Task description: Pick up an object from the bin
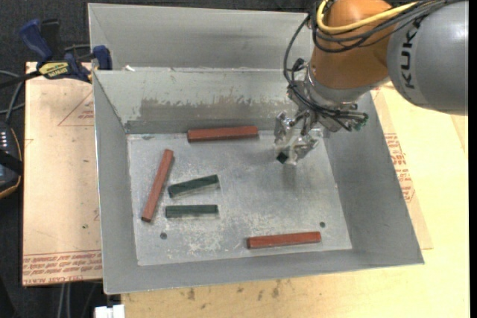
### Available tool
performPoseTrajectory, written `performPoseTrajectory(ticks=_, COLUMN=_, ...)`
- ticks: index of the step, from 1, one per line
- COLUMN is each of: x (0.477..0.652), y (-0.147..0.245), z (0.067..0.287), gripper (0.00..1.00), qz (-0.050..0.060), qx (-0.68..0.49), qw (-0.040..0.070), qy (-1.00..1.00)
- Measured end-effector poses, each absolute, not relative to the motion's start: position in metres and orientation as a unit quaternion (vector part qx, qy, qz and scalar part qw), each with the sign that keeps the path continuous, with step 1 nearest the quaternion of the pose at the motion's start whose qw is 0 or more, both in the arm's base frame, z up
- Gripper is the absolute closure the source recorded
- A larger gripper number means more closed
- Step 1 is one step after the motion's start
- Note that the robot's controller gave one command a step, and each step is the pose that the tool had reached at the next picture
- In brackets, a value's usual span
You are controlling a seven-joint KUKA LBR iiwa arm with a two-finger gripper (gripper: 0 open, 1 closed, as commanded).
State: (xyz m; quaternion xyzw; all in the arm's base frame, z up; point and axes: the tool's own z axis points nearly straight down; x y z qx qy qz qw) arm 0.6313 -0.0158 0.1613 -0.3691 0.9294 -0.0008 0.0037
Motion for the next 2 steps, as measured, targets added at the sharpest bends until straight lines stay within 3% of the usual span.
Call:
performPoseTrajectory(ticks=1, x=0.581, y=-0.029, z=0.139, gripper=1.0, qz=0.003, qx=-0.397, qw=-0.001, qy=0.918)
performPoseTrajectory(ticks=2, x=0.609, y=0.02, z=0.349, gripper=1.0, qz=0.0, qx=-0.381, qw=0.002, qy=0.925)
